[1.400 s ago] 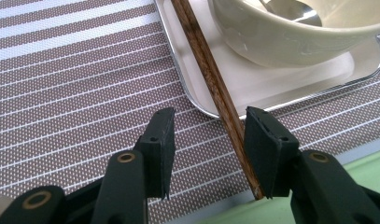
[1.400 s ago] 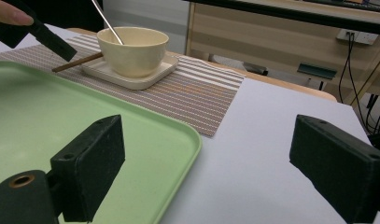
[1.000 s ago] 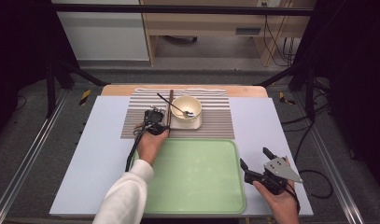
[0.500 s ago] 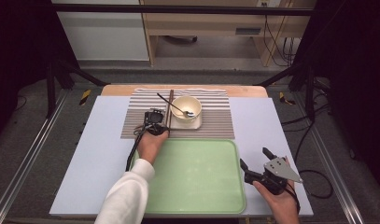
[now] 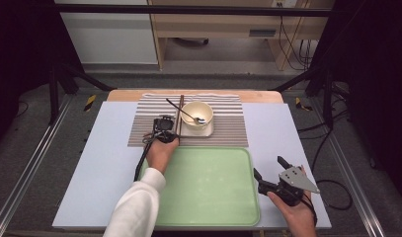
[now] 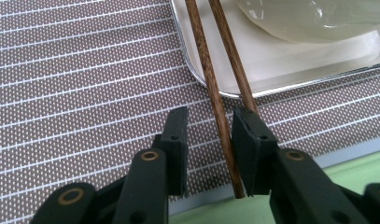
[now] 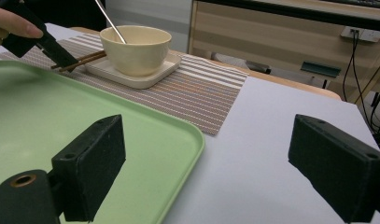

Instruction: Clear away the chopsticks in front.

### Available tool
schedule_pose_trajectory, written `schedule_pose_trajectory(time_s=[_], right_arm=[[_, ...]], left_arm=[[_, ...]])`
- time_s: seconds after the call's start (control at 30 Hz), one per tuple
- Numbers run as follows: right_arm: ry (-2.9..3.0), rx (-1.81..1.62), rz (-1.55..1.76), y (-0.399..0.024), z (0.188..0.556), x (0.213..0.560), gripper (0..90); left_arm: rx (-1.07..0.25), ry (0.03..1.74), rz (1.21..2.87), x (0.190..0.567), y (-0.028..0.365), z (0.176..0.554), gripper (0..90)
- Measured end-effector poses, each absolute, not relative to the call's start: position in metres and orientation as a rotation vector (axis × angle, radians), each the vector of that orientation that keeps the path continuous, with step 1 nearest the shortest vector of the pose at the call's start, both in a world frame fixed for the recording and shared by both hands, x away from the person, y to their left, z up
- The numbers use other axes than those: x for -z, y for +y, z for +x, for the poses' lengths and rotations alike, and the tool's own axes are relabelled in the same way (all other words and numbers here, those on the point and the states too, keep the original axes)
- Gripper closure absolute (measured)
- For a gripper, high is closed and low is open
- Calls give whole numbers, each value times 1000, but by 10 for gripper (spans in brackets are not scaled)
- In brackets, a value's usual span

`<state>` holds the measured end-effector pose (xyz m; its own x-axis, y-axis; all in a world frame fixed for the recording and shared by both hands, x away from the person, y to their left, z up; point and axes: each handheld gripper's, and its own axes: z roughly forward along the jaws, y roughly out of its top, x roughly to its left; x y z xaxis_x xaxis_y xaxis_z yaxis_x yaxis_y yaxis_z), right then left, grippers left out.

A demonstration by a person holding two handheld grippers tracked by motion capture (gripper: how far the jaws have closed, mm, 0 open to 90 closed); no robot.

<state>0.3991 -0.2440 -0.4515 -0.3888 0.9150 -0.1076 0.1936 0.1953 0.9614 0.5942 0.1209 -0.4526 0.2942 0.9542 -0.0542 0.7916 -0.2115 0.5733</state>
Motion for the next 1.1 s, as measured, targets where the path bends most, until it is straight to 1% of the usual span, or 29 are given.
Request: schedule_pose_trajectory(time_s=[0.6, 0.8, 0.9, 1.03, 1.1], right_arm=[[1738, -1245, 1045, -244, 399, 451, 110], [1738, -1246, 1045, -244, 399, 451, 110], [1738, -1247, 1044, -244, 399, 451, 110], [1738, -1248, 1044, -244, 399, 451, 110], [1737, -1248, 1042, -244, 399, 451, 110]], left_arm=[[-438, 1576, 2053, 452, 120, 594, 732], [-451, 1581, 2047, 452, 119, 593, 773], [-451, 1585, 2040, 452, 119, 593, 811], [-452, 1597, 2022, 453, 119, 592, 829], [-453, 1603, 2012, 452, 120, 592, 855]])
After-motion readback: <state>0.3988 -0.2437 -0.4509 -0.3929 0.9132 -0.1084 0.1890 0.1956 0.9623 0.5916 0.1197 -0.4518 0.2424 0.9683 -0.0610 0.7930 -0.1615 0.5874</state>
